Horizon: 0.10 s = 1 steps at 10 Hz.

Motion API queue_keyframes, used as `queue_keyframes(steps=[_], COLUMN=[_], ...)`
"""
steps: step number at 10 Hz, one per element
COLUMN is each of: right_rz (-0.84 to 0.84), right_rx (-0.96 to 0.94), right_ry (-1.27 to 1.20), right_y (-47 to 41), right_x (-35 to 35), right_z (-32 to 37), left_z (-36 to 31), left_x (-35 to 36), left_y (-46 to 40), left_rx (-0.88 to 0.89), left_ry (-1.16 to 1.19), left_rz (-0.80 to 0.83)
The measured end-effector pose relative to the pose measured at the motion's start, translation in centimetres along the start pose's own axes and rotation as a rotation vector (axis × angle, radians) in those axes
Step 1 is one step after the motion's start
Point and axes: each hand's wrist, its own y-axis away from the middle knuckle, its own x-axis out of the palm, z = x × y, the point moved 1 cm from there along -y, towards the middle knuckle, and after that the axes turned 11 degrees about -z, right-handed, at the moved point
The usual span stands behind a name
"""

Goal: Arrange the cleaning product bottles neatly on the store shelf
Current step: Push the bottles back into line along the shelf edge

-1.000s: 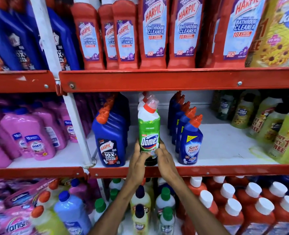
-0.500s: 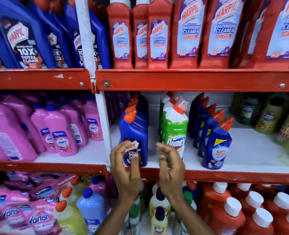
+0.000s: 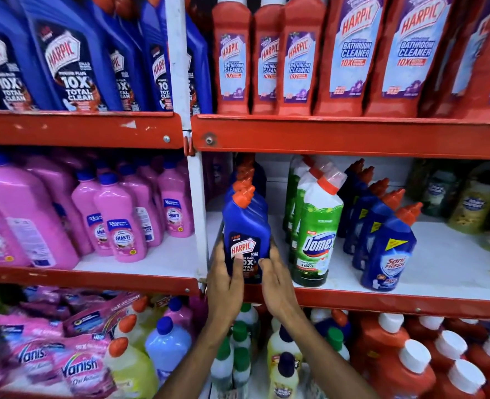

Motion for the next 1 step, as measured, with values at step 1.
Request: queue_keyframes(steps=[1], right_rz=[-0.047], right_rx=[-0.028], right_ry=[-0.015], right_y=[0.66], right_x=[-0.64], right_z=[0.31], left_z=[-0.95], left_x=[-0.59], left_y=[0.47], left_rx=[0.078], left_ry=[-0.031], left_rz=[-0.043])
